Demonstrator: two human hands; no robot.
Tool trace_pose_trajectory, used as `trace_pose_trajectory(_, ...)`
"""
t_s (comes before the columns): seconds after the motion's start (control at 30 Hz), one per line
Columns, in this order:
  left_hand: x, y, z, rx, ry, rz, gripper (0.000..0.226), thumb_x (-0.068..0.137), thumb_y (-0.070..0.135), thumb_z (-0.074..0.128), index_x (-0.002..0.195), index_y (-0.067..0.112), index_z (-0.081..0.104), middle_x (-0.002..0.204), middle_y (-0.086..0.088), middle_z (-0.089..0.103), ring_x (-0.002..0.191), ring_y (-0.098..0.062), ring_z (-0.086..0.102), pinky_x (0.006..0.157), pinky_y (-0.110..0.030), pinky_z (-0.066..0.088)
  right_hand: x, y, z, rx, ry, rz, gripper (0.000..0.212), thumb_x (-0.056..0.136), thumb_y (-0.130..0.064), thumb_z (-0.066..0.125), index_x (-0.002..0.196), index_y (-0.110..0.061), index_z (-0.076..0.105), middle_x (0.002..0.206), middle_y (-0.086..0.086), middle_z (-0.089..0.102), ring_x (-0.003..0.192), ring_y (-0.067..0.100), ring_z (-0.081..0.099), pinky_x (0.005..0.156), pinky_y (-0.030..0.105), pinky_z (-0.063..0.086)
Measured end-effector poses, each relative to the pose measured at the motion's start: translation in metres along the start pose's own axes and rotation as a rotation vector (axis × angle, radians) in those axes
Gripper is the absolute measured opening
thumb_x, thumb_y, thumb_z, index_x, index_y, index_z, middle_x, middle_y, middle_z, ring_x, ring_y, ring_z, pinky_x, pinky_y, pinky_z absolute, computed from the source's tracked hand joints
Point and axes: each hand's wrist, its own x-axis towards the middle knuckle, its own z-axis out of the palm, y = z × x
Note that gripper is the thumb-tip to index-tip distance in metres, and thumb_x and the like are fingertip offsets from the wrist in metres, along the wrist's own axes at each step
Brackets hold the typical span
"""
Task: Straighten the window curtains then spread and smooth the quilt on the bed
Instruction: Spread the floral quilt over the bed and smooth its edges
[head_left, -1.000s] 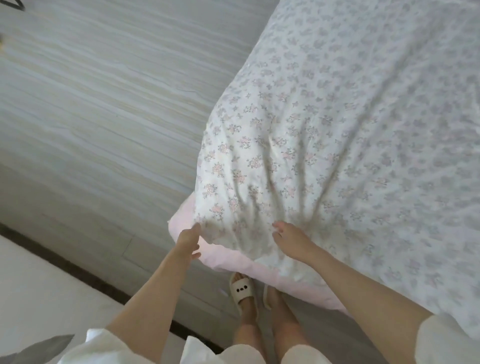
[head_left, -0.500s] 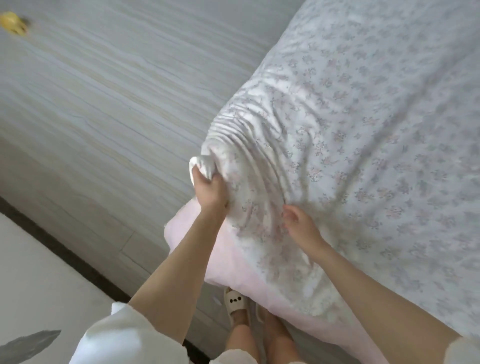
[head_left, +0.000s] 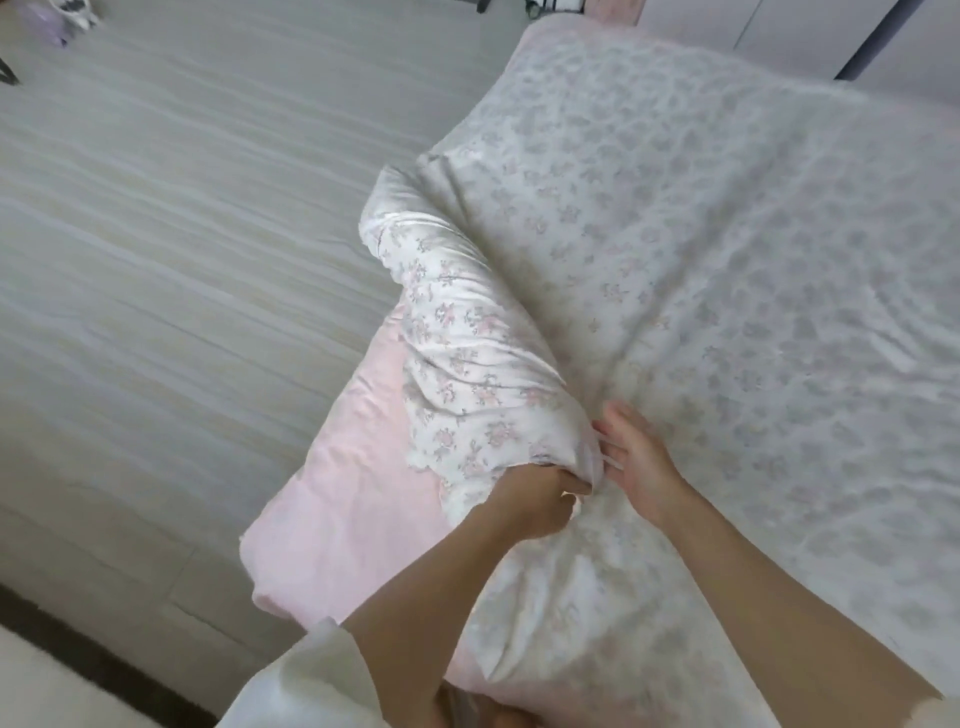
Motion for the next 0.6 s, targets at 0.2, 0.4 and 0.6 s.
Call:
trace_pose_trajectory(0.2, -0.037, -0.053, 0.003, -0.636, 0.079, -0.319, 0.028, 0.085, 0.008, 0.054, 0.105, 0.017, 0.071, 0.125, 0.003, 0.061, 0.111, -0.011, 0.054, 0.092, -0.017, 0.041, 0.029, 0.014, 0.065, -0.638, -0.141, -0.110, 0.064, 0.081, -0.038, 0.065, 0.136, -0.019, 0.039, 0.120, -0.004, 0.054, 0.101, 0.013, 0.053, 0.083, 0.028, 0.042)
trace_pose_trajectory(0.4, -0.091, -0.131, -0.012, -1.423, 0.797, -0.964, 0.024, 0.081, 0.002, 0.037, 0.076, 0.011, 0.058, 0.071, -0.007, 0.058, 0.066, -0.021, 0.054, 0.062, -0.029, 0.045, 0.040, 0.046, 0.102, -0.853, -0.206, -0.132, 0.059, 0.085, -0.041, 0.058, 0.137, -0.022, 0.037, 0.126, 0.004, 0.051, 0.102, 0.017, 0.051, 0.078, 0.026, 0.038)
trace_pose_trajectory(0.6, -0.129, -0.177, -0.019, -1.868, 1.174, -1.128, 0.031, 0.089, 0.025, 0.036, 0.096, 0.019, 0.066, 0.093, -0.003, 0.066, 0.084, -0.025, 0.062, 0.080, -0.038, 0.052, 0.028, 0.068, 0.133, -0.818, -0.467, -0.136, 0.063, 0.083, -0.056, 0.053, 0.139, -0.039, 0.028, 0.138, -0.006, 0.042, 0.125, 0.015, 0.043, 0.083, 0.023, 0.038)
